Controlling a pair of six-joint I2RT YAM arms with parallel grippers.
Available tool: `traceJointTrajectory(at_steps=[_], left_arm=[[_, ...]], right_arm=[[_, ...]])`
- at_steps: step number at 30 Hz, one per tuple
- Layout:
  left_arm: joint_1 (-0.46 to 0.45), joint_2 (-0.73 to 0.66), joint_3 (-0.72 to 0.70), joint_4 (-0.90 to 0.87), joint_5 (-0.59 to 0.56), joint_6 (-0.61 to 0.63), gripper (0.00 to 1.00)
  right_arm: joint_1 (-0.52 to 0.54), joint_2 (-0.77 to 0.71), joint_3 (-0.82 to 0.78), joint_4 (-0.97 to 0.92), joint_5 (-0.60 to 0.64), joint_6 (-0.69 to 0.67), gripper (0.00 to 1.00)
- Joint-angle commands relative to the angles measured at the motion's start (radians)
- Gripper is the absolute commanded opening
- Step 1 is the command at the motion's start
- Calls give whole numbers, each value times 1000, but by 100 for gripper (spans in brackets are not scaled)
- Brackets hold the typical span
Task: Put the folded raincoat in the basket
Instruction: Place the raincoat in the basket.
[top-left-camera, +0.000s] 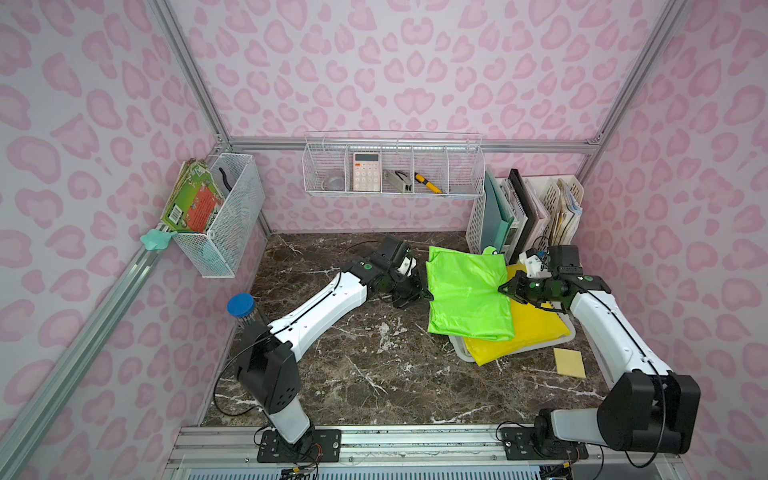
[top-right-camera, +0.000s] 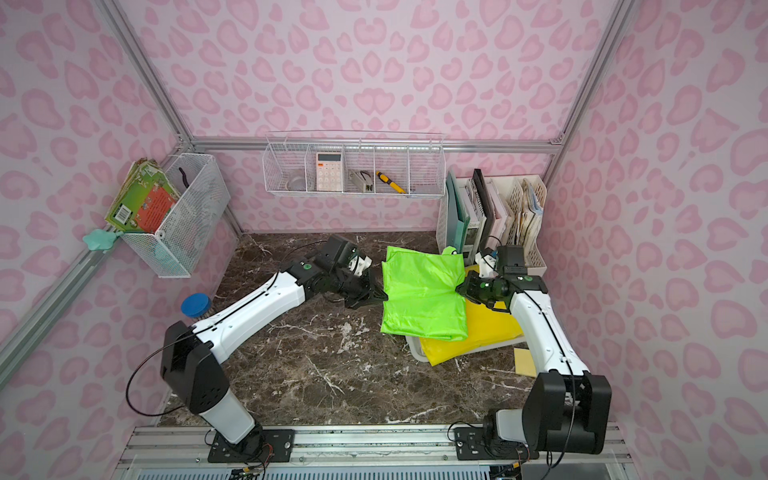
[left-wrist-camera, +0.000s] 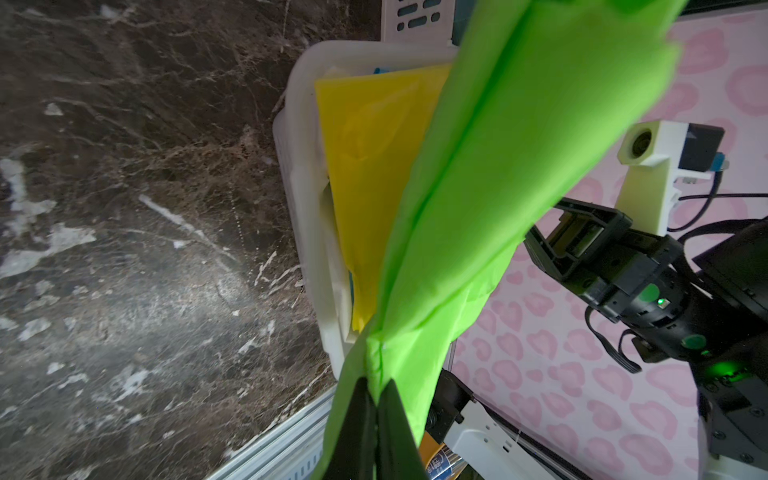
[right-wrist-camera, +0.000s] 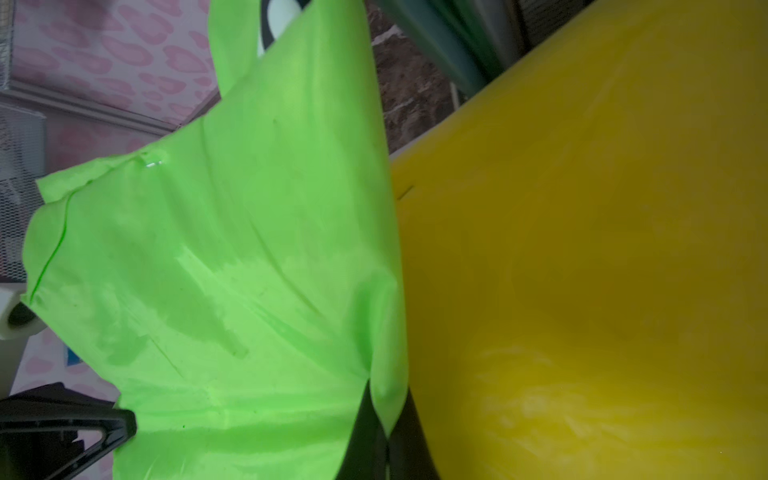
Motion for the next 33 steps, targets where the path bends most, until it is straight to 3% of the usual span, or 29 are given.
traceJointTrajectory(at_steps=[1, 8, 16, 19, 20, 21, 23, 26, 28, 33], left_arm=[[-39, 96, 90, -37, -2, -45, 0], [-144, 275, 241, -37, 5, -83, 0], [-201, 336, 283, -77, -79, -93, 0], [-209, 355, 286, -91, -91, -85, 0], [-209, 357, 288, -98, -100, -71, 5], [-210, 357, 291, -105, -109, -55, 18], [-211, 345, 292, -118, -141, -32, 35], [-208, 313, 289, -144, -190, 0, 54], [-209, 290, 288, -160, -211, 19, 58], [-208, 188, 211, -171, -300, 48, 59]], right_arm=[[-33, 22, 43, -62, 205, -68, 3], [-70, 85, 130, -124, 384, -81, 3], [-77, 158, 186, -154, 442, -93, 3], [-77, 155, 167, -139, 440, -88, 8], [-77, 158, 168, -138, 434, -88, 17], [-77, 159, 173, -138, 432, -88, 22], [-78, 165, 181, -142, 431, -88, 29], [-78, 169, 181, -139, 424, -86, 53], [-77, 165, 182, -137, 413, -84, 60], [-79, 109, 177, -103, 392, -78, 64]])
